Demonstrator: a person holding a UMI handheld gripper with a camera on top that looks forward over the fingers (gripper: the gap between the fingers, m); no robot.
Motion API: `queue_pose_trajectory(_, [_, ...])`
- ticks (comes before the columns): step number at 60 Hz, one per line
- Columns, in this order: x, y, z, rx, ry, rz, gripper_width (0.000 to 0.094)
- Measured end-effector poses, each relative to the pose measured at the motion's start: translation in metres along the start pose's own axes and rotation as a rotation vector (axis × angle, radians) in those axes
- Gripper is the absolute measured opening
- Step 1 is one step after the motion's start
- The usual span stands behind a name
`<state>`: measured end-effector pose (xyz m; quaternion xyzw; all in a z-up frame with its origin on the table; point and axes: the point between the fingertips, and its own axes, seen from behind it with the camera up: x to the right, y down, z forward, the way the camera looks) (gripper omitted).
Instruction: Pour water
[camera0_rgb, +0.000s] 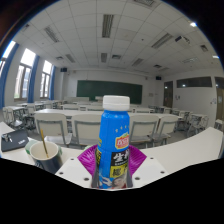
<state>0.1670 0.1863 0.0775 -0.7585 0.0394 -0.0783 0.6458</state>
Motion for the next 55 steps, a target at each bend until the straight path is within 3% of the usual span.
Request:
queue_pose_trajectory(7, [-0.001,0.002,0.006,-0.044,-0.004,-0.014,0.0605])
queue_pose_trajectory(11, [-0.004,0.011,-0.001,-0.122,-0.003,-0.029,0.087])
queue_pose_trajectory(14, [0.008,0.008,0.005,-0.123,-0.004,-0.029,0.0833])
queue_pose_trajectory(20, [0.0,-0.008,-0.051,-0.088,0.006,-0.038,0.0857])
queue_pose_trajectory(39, [-0.056,-0.023,-0.214,-0.075,-0.158,0.044,0.086])
queue_pose_trajectory(55, [-0.093,-0.005,-0.282,-0.103,-0.187,-0.055,0.0857])
